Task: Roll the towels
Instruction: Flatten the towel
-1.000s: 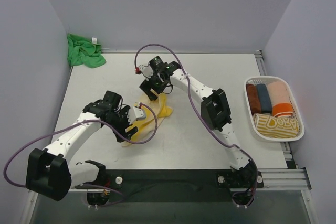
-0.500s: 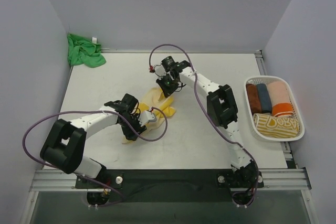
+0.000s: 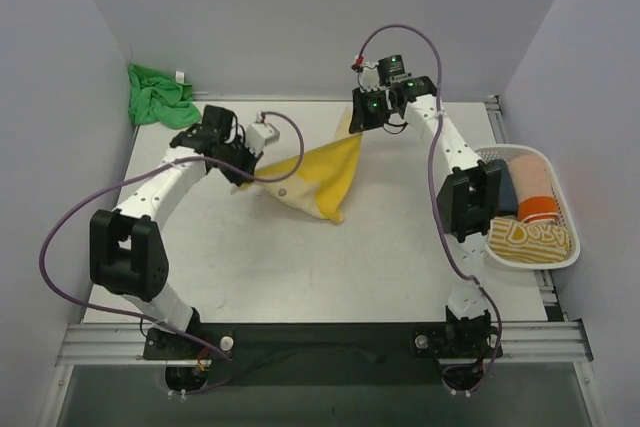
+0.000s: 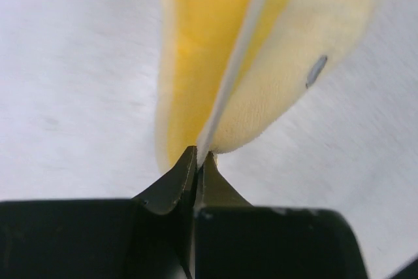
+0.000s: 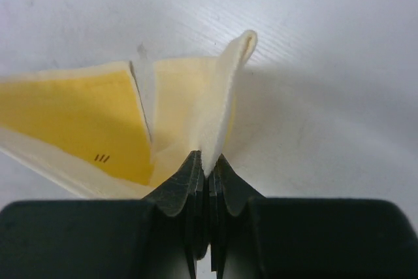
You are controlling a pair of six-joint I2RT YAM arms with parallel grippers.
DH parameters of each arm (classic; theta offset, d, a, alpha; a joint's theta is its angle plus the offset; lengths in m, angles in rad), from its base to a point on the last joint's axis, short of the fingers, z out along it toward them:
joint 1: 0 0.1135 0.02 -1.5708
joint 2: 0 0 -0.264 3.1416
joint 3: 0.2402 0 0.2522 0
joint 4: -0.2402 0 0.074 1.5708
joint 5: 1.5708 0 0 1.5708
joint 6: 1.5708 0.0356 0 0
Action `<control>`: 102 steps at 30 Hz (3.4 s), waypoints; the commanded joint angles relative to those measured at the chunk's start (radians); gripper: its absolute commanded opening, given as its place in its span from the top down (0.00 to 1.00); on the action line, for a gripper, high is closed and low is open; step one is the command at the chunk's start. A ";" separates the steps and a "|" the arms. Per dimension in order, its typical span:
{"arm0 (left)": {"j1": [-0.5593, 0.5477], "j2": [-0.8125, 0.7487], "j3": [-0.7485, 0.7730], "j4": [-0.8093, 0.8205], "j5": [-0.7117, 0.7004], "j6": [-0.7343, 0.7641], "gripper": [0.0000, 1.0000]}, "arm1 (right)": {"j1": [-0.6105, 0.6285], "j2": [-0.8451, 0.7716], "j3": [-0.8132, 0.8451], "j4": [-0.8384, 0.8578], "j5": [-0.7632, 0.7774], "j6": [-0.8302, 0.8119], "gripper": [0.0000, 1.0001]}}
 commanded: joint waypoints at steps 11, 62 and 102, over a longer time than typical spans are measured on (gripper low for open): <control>0.111 -0.077 0.135 -0.183 -0.001 0.203 1.00 | -0.193 -0.315 -0.321 0.129 -0.252 0.230 1.00; 0.328 0.249 -0.006 0.016 -0.061 -0.145 0.44 | 0.083 -0.120 -0.654 0.026 -0.050 0.063 0.56; 0.337 0.464 0.423 -0.119 0.096 -0.144 0.49 | -0.129 -0.281 -0.543 -0.168 0.085 -0.081 0.42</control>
